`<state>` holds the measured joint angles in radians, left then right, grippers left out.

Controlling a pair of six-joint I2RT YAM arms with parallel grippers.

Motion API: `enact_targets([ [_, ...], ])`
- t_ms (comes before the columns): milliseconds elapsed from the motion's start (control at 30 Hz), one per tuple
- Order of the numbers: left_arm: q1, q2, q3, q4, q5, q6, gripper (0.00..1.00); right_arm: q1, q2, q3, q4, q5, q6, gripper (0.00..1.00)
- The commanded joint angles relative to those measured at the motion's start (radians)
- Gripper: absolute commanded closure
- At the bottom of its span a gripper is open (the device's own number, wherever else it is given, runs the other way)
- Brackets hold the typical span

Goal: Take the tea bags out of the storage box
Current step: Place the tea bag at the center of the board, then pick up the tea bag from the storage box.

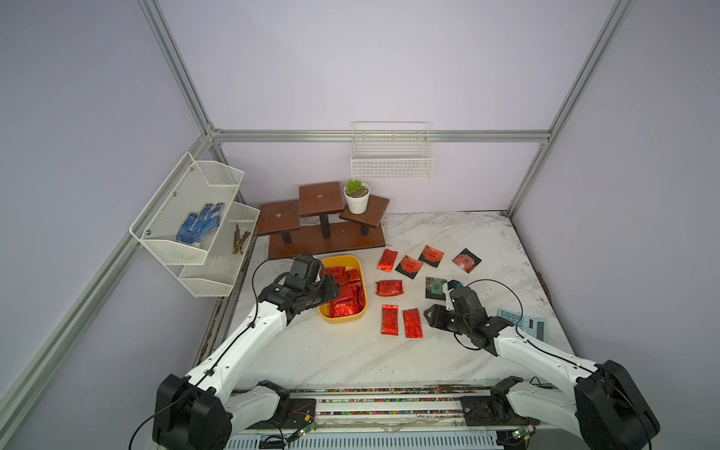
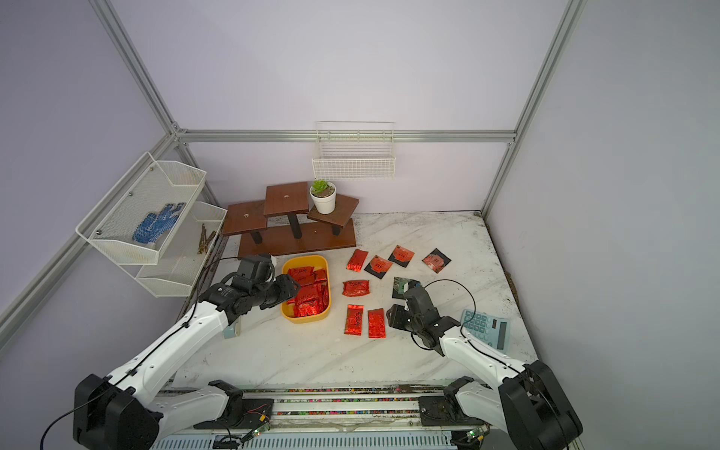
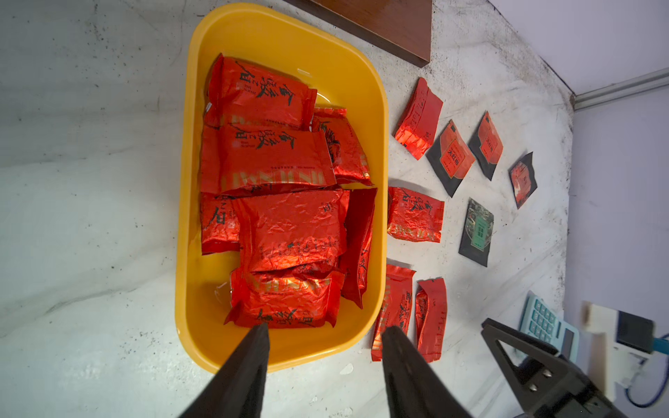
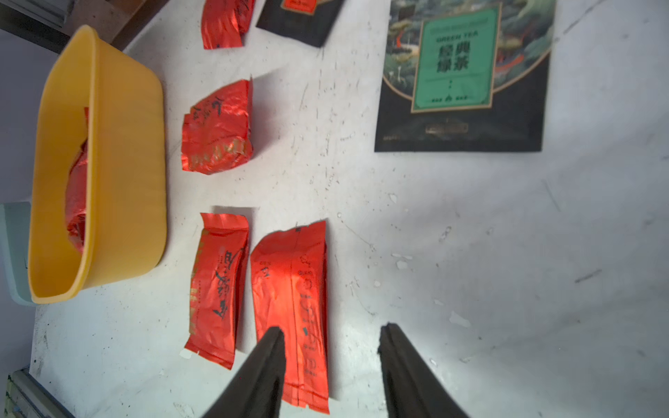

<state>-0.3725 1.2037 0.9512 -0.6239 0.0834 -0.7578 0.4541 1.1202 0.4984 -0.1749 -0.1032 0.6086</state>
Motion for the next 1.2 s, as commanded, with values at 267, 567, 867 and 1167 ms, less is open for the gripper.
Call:
enact_targets([
  [267,-0.079,0.218,0.095,-0.002,0.076,0.114,0.60,-0.003,-0.024,0.179,-0.085,-0.080,-0.129,0.55],
  [567,-0.122,0.376,0.165,0.009,0.091,0.170,0.65,-0.003,-0.016,0.190,-0.082,-0.116,-0.125,0.57],
  [867,-0.135,0.457,0.229,-0.009,0.064,0.191,0.65,-0.004,-0.030,0.180,-0.090,-0.116,-0.127,0.57],
  [1167,-0.146,0.499,0.260,-0.023,0.038,0.200,0.68,-0.003,-0.025,0.184,-0.084,-0.111,-0.124,0.58],
])
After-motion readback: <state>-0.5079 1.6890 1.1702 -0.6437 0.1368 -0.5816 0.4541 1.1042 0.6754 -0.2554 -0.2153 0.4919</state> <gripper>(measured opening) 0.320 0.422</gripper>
